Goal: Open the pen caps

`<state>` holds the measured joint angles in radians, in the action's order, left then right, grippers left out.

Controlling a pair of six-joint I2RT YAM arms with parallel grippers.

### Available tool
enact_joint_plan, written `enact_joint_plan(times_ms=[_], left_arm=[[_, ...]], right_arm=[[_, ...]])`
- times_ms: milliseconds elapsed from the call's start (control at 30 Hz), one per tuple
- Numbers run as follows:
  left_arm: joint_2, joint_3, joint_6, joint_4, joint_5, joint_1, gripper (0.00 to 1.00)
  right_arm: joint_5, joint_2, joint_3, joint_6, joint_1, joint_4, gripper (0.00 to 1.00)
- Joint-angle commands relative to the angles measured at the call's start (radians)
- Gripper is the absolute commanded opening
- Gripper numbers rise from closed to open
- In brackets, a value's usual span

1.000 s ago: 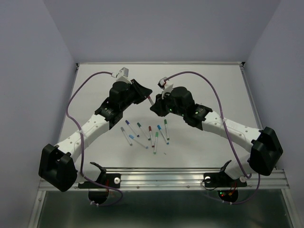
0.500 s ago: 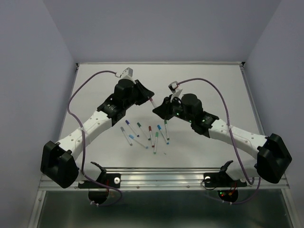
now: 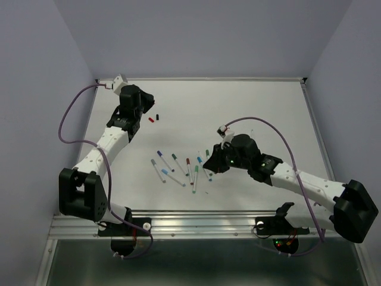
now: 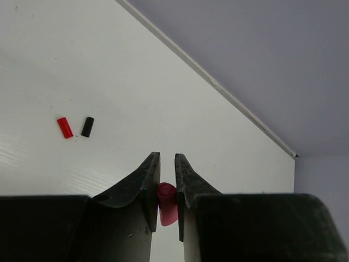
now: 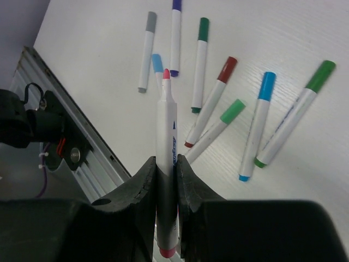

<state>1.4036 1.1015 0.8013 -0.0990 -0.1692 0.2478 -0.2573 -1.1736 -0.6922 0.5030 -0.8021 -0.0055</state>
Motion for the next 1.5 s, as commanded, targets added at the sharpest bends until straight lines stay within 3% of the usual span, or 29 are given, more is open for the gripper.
enact_joint_plan(times_ms=[0, 167, 267, 367, 533, 800, 1000, 1200, 1467], left_arm=[[0.029, 0.041, -0.048, 0.024, -0.007, -0.025, 0.00], [0.083, 0.015, -0.093, 0.134, -0.048, -0.053, 0.00], [0.093, -0.031, -0.099, 0.153, -0.093, -0.054, 0.00], [0.126, -0.049, -0.106, 0.176, -0.124, -0.067, 0.07], [0.192, -0.055, -0.119, 0.185, -0.104, -0.103, 0.07], [0.270, -0.032, -0.126, 0.199, -0.107, -0.114, 0.08], [0.330, 0.004, -0.126, 0.249, -0.127, -0.117, 0.08], [0.374, 0.017, -0.111, 0.251, -0.124, -0.117, 0.12], [0.426, 0.043, -0.100, 0.259, -0.090, -0.117, 0.17]], right_arm=[[0.193, -0.018, -0.013, 0.029, 0.056, -0.076, 0.01], [0.249, -0.107, -0.030, 0.002, 0.245, -0.085, 0.01], [0.383, -0.199, -0.059, -0.061, 0.265, -0.100, 0.01], [0.426, -0.305, -0.122, -0.101, 0.274, -0.103, 0.01], [0.525, -0.431, -0.230, -0.109, 0.274, -0.132, 0.02], [0.564, -0.475, -0.230, -0.077, 0.274, -0.182, 0.05], [0.612, -0.459, -0.213, -0.073, 0.274, -0.202, 0.21], [0.555, -0.430, -0.213, -0.093, 0.274, -0.218, 0.54], [0.416, -0.296, -0.217, -0.165, 0.274, -0.223, 0.80]])
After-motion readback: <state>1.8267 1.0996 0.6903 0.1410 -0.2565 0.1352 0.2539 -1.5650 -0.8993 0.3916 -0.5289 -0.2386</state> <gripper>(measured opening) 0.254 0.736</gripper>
